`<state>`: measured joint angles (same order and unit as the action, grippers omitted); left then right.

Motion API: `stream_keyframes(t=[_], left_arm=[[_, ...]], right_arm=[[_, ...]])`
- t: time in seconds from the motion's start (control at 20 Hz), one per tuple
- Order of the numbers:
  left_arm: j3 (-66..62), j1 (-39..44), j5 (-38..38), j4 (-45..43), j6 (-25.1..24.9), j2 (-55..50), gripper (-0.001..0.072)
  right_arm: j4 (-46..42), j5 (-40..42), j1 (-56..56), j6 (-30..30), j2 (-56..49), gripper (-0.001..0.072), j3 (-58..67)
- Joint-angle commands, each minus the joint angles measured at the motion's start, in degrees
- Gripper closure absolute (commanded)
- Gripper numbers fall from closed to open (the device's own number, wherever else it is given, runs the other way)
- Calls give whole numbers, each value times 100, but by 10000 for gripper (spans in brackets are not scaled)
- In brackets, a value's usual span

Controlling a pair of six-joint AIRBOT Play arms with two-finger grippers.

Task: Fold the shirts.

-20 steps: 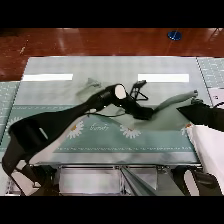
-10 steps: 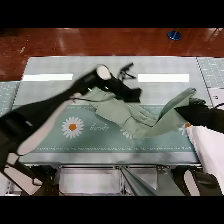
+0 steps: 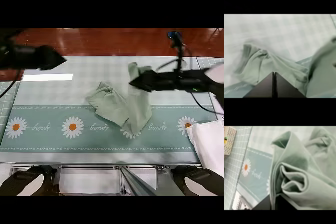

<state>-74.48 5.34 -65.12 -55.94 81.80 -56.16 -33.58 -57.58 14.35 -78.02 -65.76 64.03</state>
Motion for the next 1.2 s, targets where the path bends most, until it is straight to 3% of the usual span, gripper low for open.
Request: stream_keyframes(t=[0.0,0.25,0.3,0.35,0.6,0.7,0.8,0.85,0.95,1.05,1.15], left_arm=[[1377,-293,164,-310,144,1749,690],[3204,-293,470,-157,592,2704,690],[3440,-293,481,-81,590,2673,690],[3622,-293,555,-59,592,2625,690],[3869,-295,1080,-39,595,2402,690],[3869,-295,1108,-39,595,2402,690],[3869,-293,1108,-39,595,2402,690],[3869,-293,1113,-39,592,2400,690],[3871,-293,1113,-39,592,2400,690],[3871,-293,1113,-39,590,2398,690],[3871,-293,1113,-39,592,2398,690]], right_arm=[[190,413,673,-7,-1987,691,1397],[551,431,1058,-341,-3770,684,2717],[551,422,1128,-339,-3926,532,2809],[544,341,1176,-330,-4000,281,2850],[258,-1349,286,-444,-3250,297,2970],[-885,-2079,-374,-605,-2402,297,2968],[-2975,-2514,-905,-1043,-1357,297,2763],[-4048,-2474,-1137,-1314,-754,297,2380],[-5403,-1906,-1602,-2022,435,297,1067],[-5412,-931,-2057,-2664,1502,298,-695],[-4358,2,-2258,-2927,2133,302,-2352]])
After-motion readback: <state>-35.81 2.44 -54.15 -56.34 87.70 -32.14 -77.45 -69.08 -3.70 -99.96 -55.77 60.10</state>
